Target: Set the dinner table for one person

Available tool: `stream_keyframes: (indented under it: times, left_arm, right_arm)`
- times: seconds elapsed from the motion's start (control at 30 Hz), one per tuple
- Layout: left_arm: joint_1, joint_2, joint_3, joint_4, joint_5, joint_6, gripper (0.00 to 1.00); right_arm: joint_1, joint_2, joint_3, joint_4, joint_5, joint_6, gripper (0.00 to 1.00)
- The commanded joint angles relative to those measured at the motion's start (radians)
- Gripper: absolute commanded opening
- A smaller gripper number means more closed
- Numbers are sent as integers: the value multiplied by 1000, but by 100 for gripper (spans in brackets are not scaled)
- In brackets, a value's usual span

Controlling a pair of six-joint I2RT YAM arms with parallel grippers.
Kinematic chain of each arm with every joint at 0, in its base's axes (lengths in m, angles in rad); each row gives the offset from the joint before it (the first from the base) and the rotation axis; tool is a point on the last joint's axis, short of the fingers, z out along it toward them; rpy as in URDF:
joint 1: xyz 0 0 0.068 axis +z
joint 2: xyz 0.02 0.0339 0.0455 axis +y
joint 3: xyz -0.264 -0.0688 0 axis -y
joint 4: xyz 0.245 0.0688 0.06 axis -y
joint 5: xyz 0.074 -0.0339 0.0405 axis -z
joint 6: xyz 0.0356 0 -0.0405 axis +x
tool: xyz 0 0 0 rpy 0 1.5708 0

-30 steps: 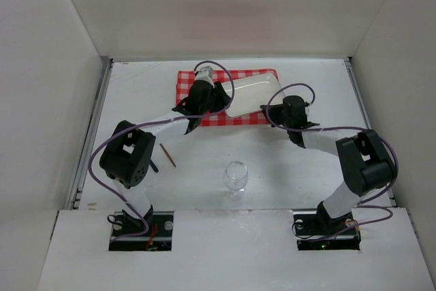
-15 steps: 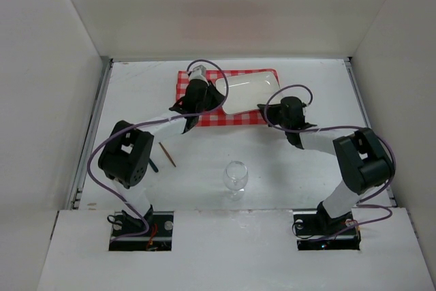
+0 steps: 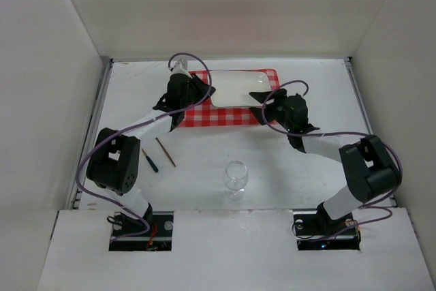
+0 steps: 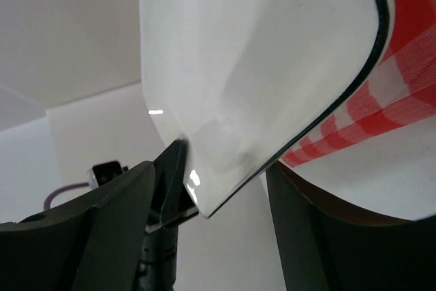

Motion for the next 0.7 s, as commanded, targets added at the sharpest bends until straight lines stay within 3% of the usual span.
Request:
stream_keyframes:
  times: [0.0,0.37,0.67]
  left_arm:
    - [27,-82,16,182,78,-61,0]
    - [133,-25,19,309,184,-198,0]
    - [153,56,114,371,239,-267,0]
  right_arm:
    - [-21,-111,-6,136,-17,-77,73]
    - [-110,-223,-95,91,-80,-195,77]
    - [-121,-217,-117,85,-80,-260,77]
